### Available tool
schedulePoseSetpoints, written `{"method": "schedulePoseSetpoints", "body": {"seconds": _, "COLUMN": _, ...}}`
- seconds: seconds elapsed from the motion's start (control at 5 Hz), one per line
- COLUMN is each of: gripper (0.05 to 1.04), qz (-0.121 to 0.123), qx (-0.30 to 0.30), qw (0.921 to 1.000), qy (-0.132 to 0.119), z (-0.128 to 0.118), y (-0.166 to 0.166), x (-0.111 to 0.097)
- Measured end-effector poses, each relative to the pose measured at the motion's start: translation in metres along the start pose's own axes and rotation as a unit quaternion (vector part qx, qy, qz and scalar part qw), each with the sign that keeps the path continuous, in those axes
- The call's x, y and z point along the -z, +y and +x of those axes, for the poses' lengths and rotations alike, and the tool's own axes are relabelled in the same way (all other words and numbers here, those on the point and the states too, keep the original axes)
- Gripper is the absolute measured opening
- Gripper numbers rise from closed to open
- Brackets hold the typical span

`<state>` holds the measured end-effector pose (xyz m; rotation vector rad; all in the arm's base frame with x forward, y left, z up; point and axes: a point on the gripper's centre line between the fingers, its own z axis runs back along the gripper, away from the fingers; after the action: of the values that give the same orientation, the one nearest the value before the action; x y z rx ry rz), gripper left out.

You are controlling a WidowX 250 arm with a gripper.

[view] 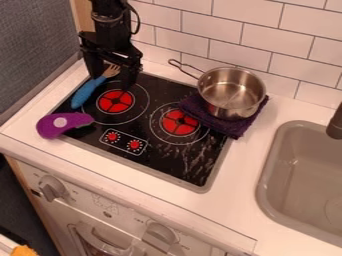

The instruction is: Put the purple object at the bottom right burner

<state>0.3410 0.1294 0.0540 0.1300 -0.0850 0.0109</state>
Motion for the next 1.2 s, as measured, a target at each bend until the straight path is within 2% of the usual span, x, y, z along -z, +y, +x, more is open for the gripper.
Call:
{"method": "schedulePoseSetpoints", "body": {"seconds": 0.2, "gripper": 1.0, "qz": -0.007, "qx": 0.002, "qw": 0.9999, "qy": 0.015, "z": -0.004, "y": -0.003, "x": 0.011}}
{"method": "schedulePoseSetpoints", "body": {"seconds": 0.4, "gripper": 1.0, "qz": -0.021, "qx": 0.003, "qw": 0.9992, "qy": 0.035, "z": -0.024, "y": -0.007, "x": 0.016}}
{"method": "schedulePoseSetpoints", "body": {"seconds": 0.6, "gripper": 1.001, "qz": -0.01, "qx": -0.009, "qw": 0.9998, "qy": 0.014, "z": -0.044, "y": 0.011, "x": -0.009}}
{"method": "schedulePoseSetpoints", "body": {"seconds": 0.8, "gripper": 1.001, "qz": -0.005, "qx": 0.005, "qw": 0.9999, "qy": 0.009, "z": -0.065, "y": 0.02, "x": -0.021}}
{"method": "schedulePoseSetpoints", "body": {"seconds": 1.0, "gripper": 1.0, "qz": -0.001, "qx": 0.021, "qw": 0.9992, "qy": 0.034, "z": -0.085, "y": 0.031, "x": -0.015}}
{"method": "schedulePoseSetpoints", "body": {"seconds": 1.2, "gripper": 1.0, "qz": 0.005, "qx": 0.051, "qw": 0.9961, "qy": 0.073, "z": -0.096, "y": 0.032, "x": 0.014}}
